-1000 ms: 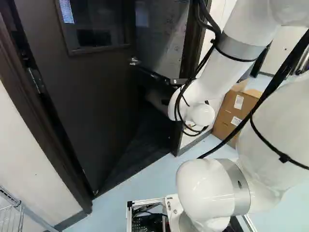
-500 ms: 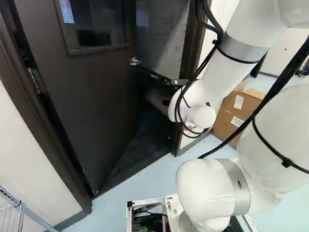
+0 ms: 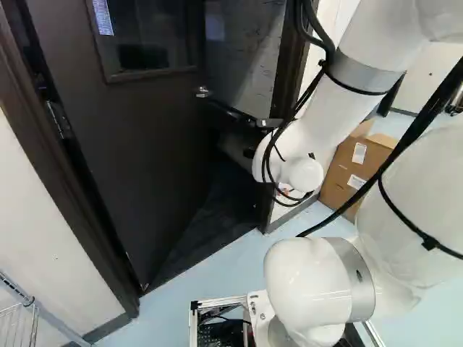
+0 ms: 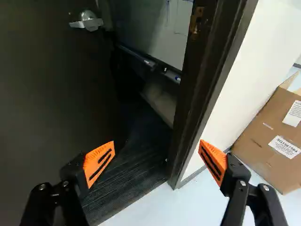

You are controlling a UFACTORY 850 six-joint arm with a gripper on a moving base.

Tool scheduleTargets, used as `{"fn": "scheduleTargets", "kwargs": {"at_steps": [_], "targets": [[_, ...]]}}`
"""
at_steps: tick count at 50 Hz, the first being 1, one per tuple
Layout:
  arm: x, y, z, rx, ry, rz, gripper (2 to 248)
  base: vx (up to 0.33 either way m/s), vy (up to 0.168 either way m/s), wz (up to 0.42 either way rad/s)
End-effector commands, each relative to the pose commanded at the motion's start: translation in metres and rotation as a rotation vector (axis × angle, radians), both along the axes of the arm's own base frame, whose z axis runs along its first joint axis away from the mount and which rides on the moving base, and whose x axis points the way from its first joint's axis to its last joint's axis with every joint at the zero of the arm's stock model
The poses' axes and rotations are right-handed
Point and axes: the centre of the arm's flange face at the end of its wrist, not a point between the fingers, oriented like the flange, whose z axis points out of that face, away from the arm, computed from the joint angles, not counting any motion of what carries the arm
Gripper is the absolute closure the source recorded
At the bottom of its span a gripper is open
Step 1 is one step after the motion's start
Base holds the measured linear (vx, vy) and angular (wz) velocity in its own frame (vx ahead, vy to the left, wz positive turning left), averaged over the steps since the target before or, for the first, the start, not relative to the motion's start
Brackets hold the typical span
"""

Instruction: Open the door and move inside

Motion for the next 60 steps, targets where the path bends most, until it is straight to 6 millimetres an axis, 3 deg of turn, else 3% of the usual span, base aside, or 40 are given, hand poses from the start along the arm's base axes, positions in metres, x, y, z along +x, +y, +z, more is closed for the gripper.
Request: {"fn": "scheduleTargets", "kwargs": {"at_steps": [60], "targets": [[0.0000, 0.0000, 0.0000, 0.000, 0.000, 0.000, 3, 0.045, 0.050, 0.003]]}}
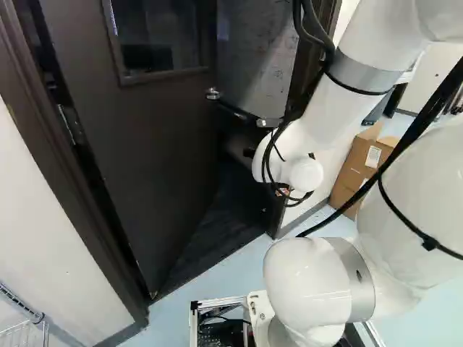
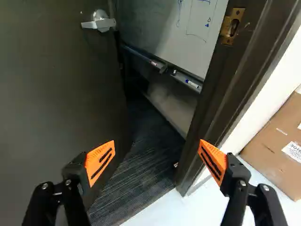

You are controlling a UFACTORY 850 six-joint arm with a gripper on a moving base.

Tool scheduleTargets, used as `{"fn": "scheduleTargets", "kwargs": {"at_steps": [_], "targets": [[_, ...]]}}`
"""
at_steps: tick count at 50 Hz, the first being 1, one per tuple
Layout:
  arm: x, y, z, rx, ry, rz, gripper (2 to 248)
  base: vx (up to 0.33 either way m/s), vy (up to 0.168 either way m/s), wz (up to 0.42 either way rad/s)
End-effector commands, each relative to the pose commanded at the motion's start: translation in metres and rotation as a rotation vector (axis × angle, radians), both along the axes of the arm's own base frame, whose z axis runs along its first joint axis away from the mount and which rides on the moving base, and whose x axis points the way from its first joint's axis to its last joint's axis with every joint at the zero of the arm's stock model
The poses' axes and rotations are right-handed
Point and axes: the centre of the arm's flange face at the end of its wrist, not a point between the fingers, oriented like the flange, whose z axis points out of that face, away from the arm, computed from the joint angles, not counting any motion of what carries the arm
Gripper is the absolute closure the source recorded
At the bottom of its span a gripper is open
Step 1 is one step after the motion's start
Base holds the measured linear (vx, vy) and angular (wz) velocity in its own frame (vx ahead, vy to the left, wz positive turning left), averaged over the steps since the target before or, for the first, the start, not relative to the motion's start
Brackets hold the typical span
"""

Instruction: Open the door and move inside

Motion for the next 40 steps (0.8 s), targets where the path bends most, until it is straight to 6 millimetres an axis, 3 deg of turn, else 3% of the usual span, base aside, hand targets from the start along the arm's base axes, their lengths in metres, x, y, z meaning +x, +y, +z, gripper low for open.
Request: {"fn": "scheduleTargets", "kwargs": {"at_steps": [40], "targets": [[0.0000, 0.0000, 0.0000, 0.000, 0.000, 0.000, 3, 0.111, 0.103, -0.009]]}}
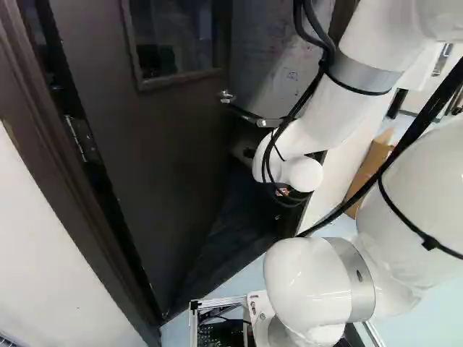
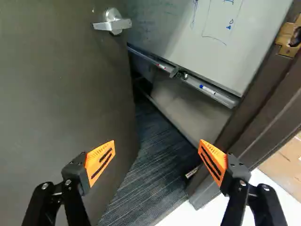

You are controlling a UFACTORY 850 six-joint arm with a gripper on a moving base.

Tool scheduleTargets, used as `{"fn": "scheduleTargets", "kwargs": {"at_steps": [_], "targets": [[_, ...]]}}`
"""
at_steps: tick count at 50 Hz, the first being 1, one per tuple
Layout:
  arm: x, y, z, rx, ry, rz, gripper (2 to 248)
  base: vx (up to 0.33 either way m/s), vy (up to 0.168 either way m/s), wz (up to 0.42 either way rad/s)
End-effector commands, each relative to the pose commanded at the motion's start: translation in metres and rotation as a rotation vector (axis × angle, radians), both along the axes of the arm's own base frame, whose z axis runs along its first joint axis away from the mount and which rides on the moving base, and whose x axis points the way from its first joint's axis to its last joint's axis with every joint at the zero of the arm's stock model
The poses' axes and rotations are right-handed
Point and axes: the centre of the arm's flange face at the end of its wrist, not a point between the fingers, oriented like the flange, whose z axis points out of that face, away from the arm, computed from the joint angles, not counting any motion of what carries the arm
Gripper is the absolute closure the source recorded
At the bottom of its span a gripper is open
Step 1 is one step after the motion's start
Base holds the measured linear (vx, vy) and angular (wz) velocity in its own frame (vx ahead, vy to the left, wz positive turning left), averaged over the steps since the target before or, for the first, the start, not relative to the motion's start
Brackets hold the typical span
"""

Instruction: Open the door and move inside

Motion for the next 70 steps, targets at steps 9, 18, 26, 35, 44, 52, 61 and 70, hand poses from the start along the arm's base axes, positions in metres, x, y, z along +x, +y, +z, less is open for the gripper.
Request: {"fn": "scheduleTargets", "kwargs": {"at_steps": [9, 18, 26, 35, 44, 52, 61, 70], "targets": [[0.0000, 0.0000, 0.0000, 0.000, 0.000, 0.000, 3, 0.105, 0.115, 0.219], [0.0000, 0.0000, 0.0000, 0.000, 0.000, 0.000, 3, 0.124, 0.130, 0.225], [0.0000, 0.0000, 0.0000, 0.000, 0.000, 0.000, 3, 0.132, 0.107, 0.142], [0.0000, 0.0000, 0.0000, 0.000, 0.000, 0.000, 3, 0.130, 0.043, 0.016], [0.0000, 0.0000, 0.0000, 0.000, 0.000, 0.000, 3, 0.028, 0.000, -0.006], [0.0000, 0.0000, 0.0000, 0.000, 0.000, 0.000, 3, -0.006, 0.000, 0.001], [0.0001, 0.0000, 0.0000, 0.000, 0.000, 0.000, 3, 0.000, 0.000, 0.000], [0.0017, 0.0014, 0.0002, 0.000, 0.000, 0.005, 3, 0.000, 0.000, 0.000]]}}
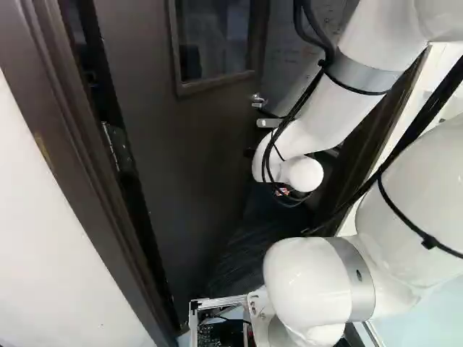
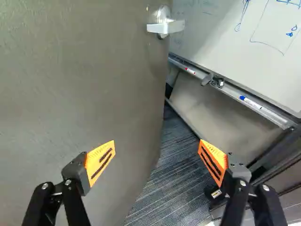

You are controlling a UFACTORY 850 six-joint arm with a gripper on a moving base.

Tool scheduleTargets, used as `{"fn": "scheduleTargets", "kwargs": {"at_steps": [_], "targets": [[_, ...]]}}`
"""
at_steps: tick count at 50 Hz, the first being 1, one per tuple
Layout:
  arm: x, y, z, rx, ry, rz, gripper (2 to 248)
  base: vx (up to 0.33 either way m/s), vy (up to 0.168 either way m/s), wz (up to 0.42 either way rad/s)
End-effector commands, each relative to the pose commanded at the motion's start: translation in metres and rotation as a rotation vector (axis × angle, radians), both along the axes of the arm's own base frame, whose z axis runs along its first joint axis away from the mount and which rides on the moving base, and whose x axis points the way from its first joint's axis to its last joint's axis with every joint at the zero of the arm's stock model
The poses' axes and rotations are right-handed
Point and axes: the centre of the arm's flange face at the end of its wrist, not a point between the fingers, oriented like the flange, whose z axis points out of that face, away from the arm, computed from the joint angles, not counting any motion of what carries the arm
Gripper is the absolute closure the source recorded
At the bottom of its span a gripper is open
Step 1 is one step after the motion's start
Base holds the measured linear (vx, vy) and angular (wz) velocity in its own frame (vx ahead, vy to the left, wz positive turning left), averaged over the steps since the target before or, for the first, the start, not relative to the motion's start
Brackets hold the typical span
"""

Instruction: Open the door and move inside

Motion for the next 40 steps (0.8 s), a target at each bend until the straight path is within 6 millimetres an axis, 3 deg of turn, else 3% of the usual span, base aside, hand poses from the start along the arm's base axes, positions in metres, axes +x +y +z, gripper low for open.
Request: {"fn": "scheduleTargets", "kwargs": {"at_steps": [40], "targets": [[0.022, 0.017, 0.002, 0.052, 0.002, -0.040, 3, 0.000, 0.000, 0.000]]}}
